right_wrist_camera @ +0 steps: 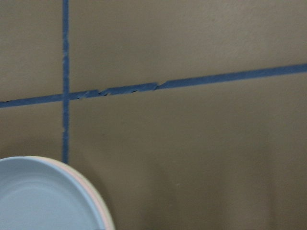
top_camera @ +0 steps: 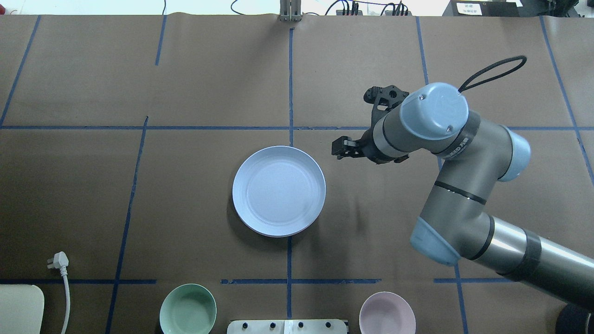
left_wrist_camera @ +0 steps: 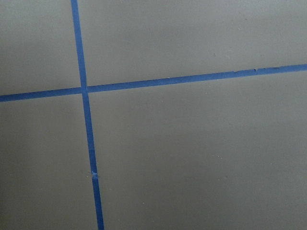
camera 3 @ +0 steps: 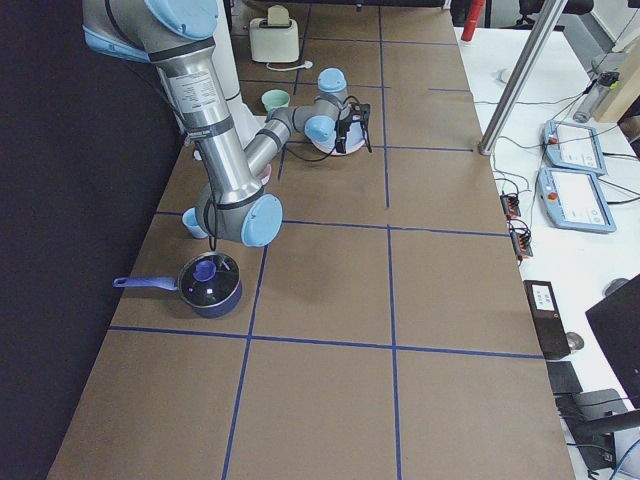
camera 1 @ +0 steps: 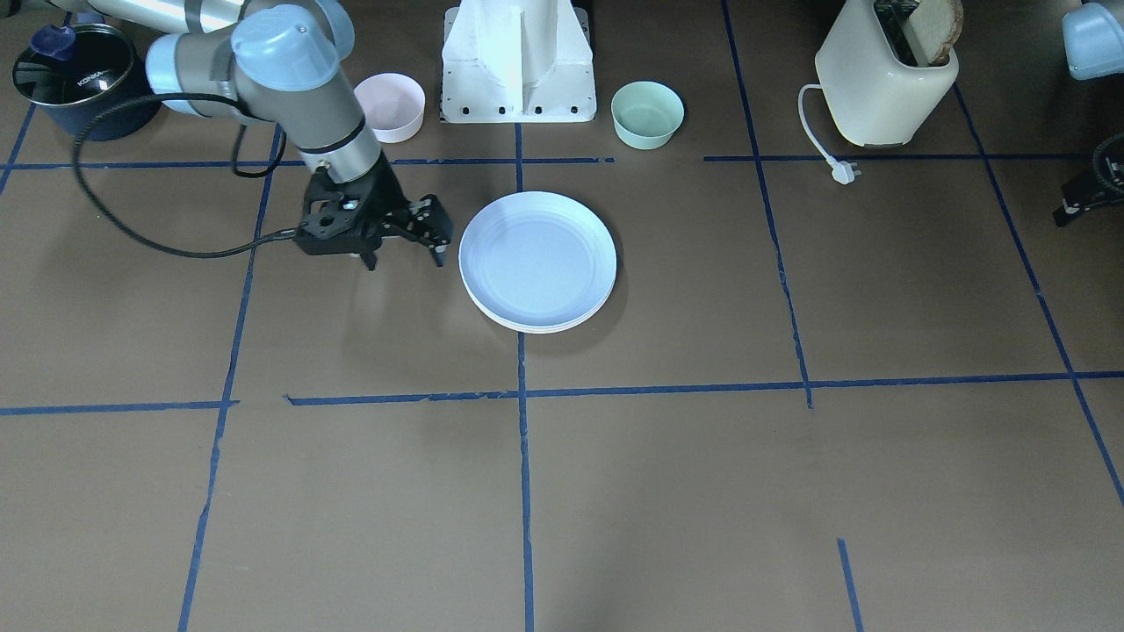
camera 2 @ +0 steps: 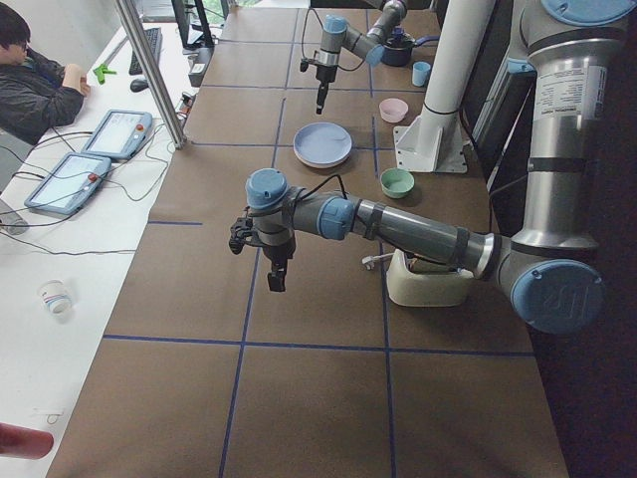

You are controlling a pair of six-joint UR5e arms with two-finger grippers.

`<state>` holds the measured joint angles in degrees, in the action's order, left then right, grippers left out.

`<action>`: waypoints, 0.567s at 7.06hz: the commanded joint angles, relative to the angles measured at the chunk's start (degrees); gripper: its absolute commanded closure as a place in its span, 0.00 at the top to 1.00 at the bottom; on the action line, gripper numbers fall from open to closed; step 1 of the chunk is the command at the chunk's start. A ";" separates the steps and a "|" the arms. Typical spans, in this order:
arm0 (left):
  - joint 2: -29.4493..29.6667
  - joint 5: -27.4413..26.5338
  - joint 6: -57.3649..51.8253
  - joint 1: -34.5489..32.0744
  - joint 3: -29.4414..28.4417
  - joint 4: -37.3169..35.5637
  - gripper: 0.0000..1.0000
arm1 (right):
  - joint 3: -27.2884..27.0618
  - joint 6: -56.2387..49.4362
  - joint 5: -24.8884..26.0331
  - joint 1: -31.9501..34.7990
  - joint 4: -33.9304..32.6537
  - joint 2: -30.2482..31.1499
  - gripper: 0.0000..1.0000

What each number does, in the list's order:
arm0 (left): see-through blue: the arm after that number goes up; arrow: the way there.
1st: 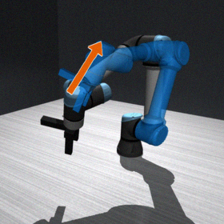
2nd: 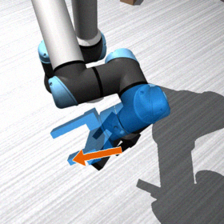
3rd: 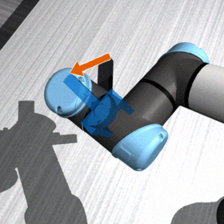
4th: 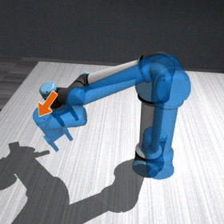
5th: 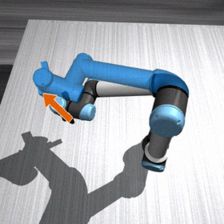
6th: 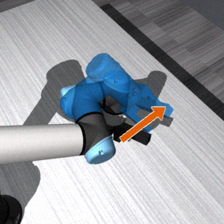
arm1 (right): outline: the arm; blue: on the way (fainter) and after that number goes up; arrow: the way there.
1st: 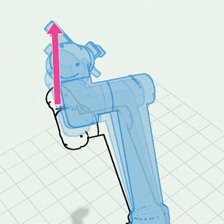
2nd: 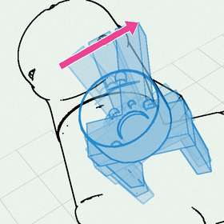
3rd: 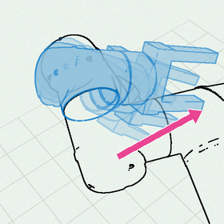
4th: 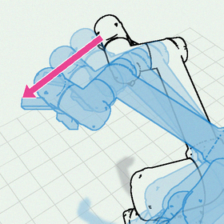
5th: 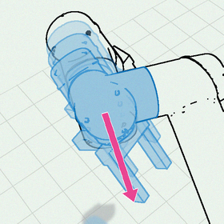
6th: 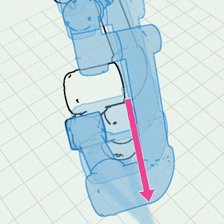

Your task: Stack three plates with pink and blue

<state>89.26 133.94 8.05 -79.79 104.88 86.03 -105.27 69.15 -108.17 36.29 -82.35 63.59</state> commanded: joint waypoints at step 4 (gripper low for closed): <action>-1.18 1.92 -11.04 -9.33 -10.12 -1.04 1.00 | -1.69 -39.64 -20.03 25.01 -10.38 12.84 1.00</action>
<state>88.98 134.55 -2.56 -88.12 96.81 84.92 -107.12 37.29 -123.31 55.21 -92.53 72.77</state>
